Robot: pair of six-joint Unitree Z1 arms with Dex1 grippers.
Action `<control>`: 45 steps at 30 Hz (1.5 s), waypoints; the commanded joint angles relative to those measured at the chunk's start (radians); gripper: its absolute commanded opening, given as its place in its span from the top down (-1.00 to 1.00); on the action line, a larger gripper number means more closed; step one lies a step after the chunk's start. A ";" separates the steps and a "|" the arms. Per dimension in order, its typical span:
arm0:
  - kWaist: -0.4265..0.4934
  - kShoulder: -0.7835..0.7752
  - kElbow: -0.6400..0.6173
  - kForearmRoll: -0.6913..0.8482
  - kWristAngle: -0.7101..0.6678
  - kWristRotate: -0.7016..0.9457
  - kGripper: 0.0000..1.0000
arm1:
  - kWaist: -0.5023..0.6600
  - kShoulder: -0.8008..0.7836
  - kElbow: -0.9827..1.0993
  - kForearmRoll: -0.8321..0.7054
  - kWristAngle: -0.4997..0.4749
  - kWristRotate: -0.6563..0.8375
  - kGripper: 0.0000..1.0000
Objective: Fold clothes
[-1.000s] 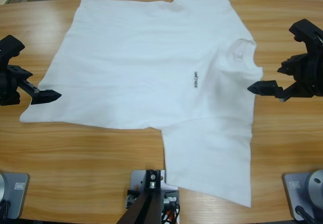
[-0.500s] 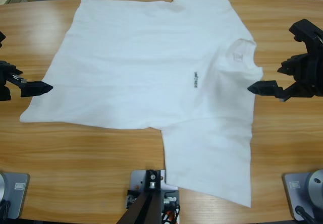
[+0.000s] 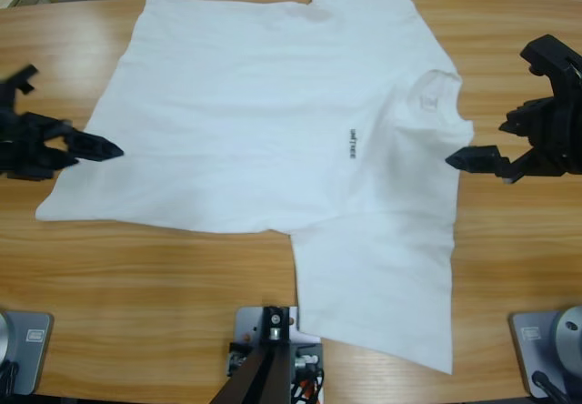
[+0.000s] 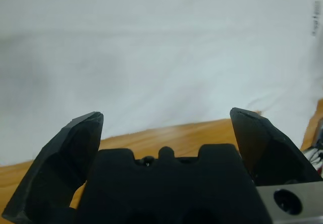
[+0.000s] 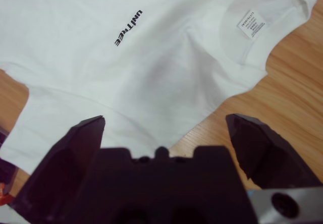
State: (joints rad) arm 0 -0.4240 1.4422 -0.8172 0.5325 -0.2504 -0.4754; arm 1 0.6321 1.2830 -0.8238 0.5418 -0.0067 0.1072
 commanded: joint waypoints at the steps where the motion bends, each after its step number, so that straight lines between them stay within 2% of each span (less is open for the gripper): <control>1: 0.009 0.209 0.001 -0.002 0.074 -0.044 -0.95 | 0.010 0.009 0.034 -0.010 0.010 0.012 -0.95; 5: 0.017 0.210 -0.016 -0.002 0.227 -0.046 -0.95 | 0.010 0.016 0.032 -0.010 0.010 0.012 -0.95; 8: 0.044 0.207 -0.030 0.000 0.243 -0.027 -0.95 | 0.010 0.020 0.030 -0.010 0.009 0.012 -0.95; 16: 0.199 0.248 -0.040 0.008 0.195 -0.008 -0.94 | 0.009 0.020 0.029 -0.010 0.008 0.011 -0.95; 25: 0.207 0.188 0.008 0.035 0.072 -0.094 -0.93 | 0.010 0.006 0.032 -0.010 0.007 0.011 -0.95; 29: 0.201 0.090 0.092 0.068 0.014 -0.223 -0.93 | 0.010 0.000 0.032 -0.010 0.004 0.012 -0.95; 38: 0.188 -0.152 0.233 0.052 0.124 -0.380 -0.93 | 0.010 -0.023 0.036 -0.013 0.001 0.011 -0.95; 41: 0.188 -0.177 0.308 -0.004 0.131 -0.421 -0.93 | 0.010 -0.029 0.038 -0.017 -0.001 0.011 -0.95; 45: 0.186 -0.120 0.368 -0.118 0.131 -0.439 -0.92 | 0.010 -0.036 0.041 -0.019 -0.001 0.012 -0.95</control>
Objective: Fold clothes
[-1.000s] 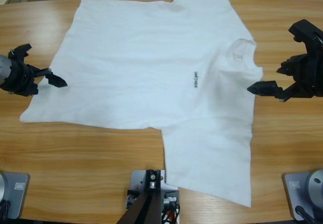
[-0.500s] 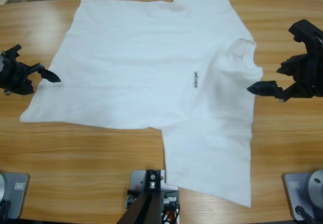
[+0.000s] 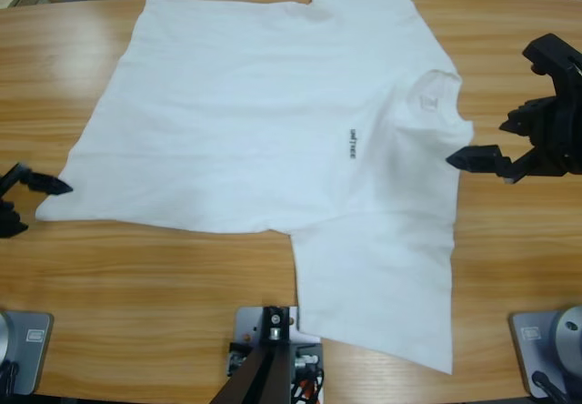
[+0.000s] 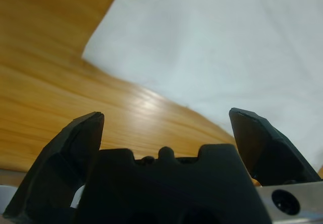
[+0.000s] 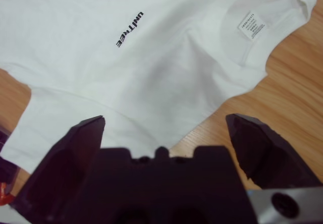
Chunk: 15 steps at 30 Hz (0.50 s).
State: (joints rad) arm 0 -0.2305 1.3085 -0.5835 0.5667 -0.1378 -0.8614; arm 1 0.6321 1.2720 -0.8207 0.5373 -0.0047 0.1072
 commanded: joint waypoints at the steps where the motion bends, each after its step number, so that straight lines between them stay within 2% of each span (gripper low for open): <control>1: -0.008 0.032 0.136 -0.164 0.018 -0.053 -0.92 | 0.010 -0.025 0.038 -0.014 -0.001 0.011 -0.95; 10: -0.009 0.161 0.161 -0.295 0.035 -0.053 -0.92 | 0.010 -0.026 0.040 -0.016 -0.004 0.012 -0.95; 15: -0.009 0.171 0.170 -0.316 0.040 -0.054 -0.92 | 0.010 -0.026 0.040 -0.016 -0.008 0.011 -0.95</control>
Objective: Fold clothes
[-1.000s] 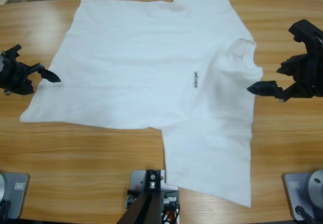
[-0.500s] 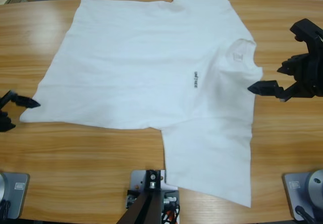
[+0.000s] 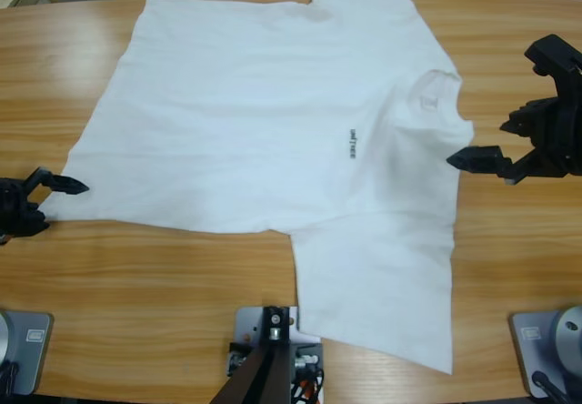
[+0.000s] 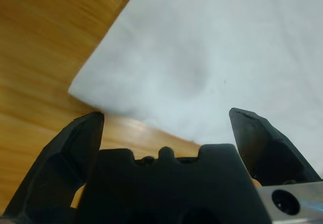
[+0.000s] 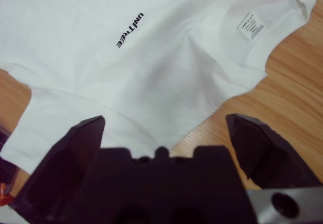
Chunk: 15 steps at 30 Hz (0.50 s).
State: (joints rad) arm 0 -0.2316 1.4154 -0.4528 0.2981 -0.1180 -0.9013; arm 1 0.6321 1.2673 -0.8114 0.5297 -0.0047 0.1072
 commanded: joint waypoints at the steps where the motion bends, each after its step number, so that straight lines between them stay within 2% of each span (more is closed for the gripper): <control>1: -0.008 0.075 0.040 -0.054 0.024 -0.015 -0.92 | 0.010 -0.022 0.031 -0.008 -0.008 0.012 -0.95; 5: -0.008 0.127 0.044 -0.086 0.026 -0.015 -0.91 | 0.010 -0.022 0.031 -0.009 -0.008 0.012 -0.95; 6: -0.008 0.133 0.044 -0.092 0.026 -0.015 -0.84 | 0.010 -0.021 0.031 -0.010 -0.008 0.012 -0.95; 7: -0.008 0.137 0.045 -0.098 0.026 -0.015 -0.68 | 0.009 -0.020 0.031 -0.010 -0.008 0.012 -0.95; 13: -0.008 0.130 0.045 -0.114 0.025 -0.006 0.82 | 0.010 -0.018 0.031 -0.010 -0.012 0.012 -0.95; 14: -0.008 0.120 0.044 -0.114 0.024 -0.004 0.99 | 0.009 -0.017 0.031 -0.010 -0.014 0.012 -0.95; 15: -0.009 0.107 0.045 -0.114 0.024 -0.003 1.00 | 0.010 -0.017 0.031 -0.010 -0.014 0.012 -0.95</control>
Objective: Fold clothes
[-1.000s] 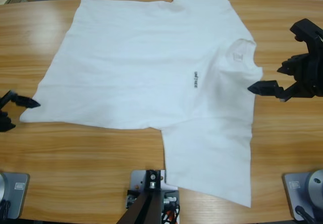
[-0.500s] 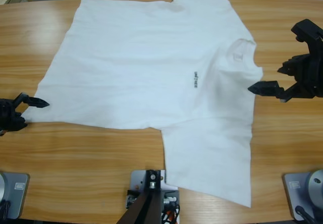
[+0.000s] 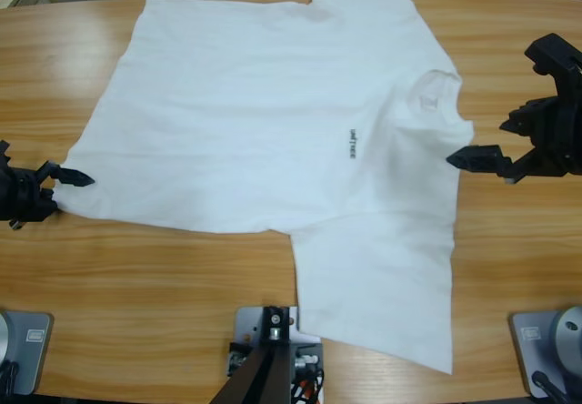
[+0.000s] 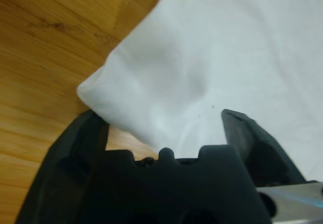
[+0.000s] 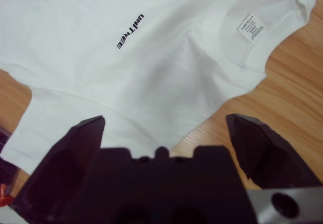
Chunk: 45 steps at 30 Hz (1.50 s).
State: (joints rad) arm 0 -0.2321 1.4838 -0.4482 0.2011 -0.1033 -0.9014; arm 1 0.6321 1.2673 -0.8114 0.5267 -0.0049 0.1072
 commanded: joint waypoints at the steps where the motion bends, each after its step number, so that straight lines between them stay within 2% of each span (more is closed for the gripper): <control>1: -0.009 0.026 0.040 -0.017 0.009 -0.002 1.00 | 0.010 -0.016 0.031 -0.008 -0.014 0.012 -0.95; 6: -0.010 -0.043 0.039 -0.032 0.001 0.009 1.00 | 0.010 -0.016 0.031 -0.008 -0.017 0.012 -0.85; 10: -0.010 -0.094 0.039 -0.034 -0.022 0.036 1.00 | 0.010 -0.017 0.031 -0.007 -0.023 0.020 -0.65; 12: -0.010 -0.115 0.039 -0.040 -0.034 0.048 1.00 | 0.010 -0.017 0.031 -0.007 -0.024 0.022 -0.46; 18: -0.010 -0.067 0.030 -0.084 -0.068 0.066 1.00 | 0.010 -0.028 0.032 -0.007 -0.026 0.022 -0.44; 30: -0.010 -0.089 0.044 -0.100 -0.092 0.090 1.00 | 0.009 -0.047 0.035 -0.002 -0.056 0.063 -0.44; 33: -0.010 -0.088 0.042 -0.113 -0.093 0.089 1.00 | -0.010 -0.015 0.028 0.010 -0.049 0.084 -0.45; 35: -0.010 -0.086 0.041 -0.126 -0.093 0.092 1.00 | -0.028 0.054 -0.028 0.078 -0.023 0.089 -0.45; 36: -0.010 -0.086 0.039 -0.129 -0.093 0.095 1.00 | -0.041 0.092 -0.062 0.115 -0.002 0.120 -0.45; 38: -0.010 -0.088 0.036 -0.132 -0.093 0.099 1.00 | -0.069 0.148 -0.079 0.118 0.114 0.228 -0.46; 41: -0.010 -0.097 0.036 -0.135 -0.093 0.107 1.00 | -0.054 0.161 -0.023 0.015 0.198 0.476 -0.45; 45: -0.010 -0.095 0.036 -0.136 -0.093 0.116 1.00 | -0.034 0.096 0.099 -0.085 0.217 0.664 -0.45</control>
State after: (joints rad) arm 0 -0.2341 1.3956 -0.4224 0.0779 -0.1814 -0.8087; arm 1 0.5805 1.3844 -0.8638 0.5707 0.1479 0.5108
